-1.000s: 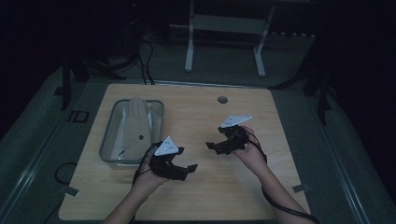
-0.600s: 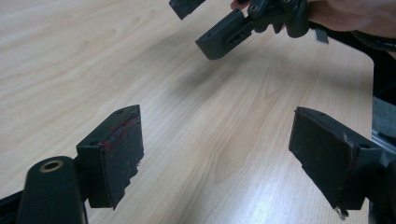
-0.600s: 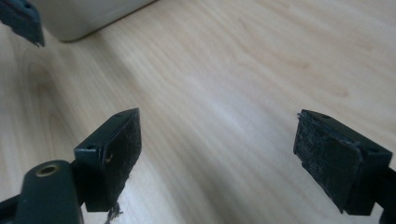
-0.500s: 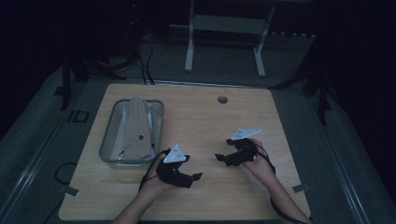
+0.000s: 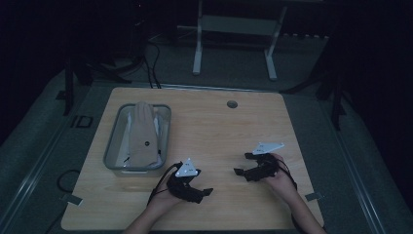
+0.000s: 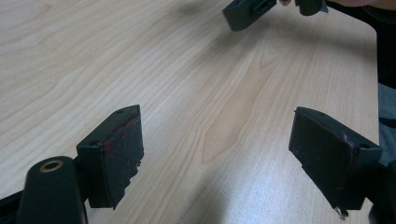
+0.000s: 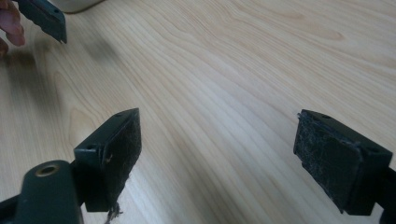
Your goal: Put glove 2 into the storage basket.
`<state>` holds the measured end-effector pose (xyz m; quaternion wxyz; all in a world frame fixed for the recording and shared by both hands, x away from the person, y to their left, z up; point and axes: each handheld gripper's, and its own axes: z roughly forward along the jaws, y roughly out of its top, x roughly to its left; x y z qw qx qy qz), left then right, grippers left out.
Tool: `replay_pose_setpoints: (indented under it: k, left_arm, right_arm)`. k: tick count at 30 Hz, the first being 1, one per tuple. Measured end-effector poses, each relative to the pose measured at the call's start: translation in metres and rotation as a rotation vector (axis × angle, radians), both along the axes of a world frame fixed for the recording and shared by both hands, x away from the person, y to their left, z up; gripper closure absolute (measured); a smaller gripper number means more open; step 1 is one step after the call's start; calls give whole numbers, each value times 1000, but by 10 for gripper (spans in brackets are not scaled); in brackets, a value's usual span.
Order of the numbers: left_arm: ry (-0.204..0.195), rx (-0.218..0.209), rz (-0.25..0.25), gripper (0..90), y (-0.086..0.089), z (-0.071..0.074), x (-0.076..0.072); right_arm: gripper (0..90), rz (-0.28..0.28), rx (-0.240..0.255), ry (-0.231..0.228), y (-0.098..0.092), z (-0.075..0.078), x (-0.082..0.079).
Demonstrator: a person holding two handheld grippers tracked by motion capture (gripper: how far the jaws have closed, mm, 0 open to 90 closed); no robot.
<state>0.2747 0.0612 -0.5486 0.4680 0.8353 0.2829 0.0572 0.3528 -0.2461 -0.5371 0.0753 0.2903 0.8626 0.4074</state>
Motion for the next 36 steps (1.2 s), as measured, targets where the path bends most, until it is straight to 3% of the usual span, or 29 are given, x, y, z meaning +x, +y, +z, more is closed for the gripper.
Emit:
replay_pose_setpoints:
  k: [15,28,36]
  left_arm:
    - [3,8,-4,183,2,-7,-2]
    - [-32,0,0,183,5,-10,-7]
    - [-39,2,3,182,7,-13,-10]
  right_arm:
    - [144,-61,-4,-50,-47,-9,-20]
    - [147,-86,-27,-103,-70,-14,-37]
    - [148,-104,-36,-103,-79,-21,-38]
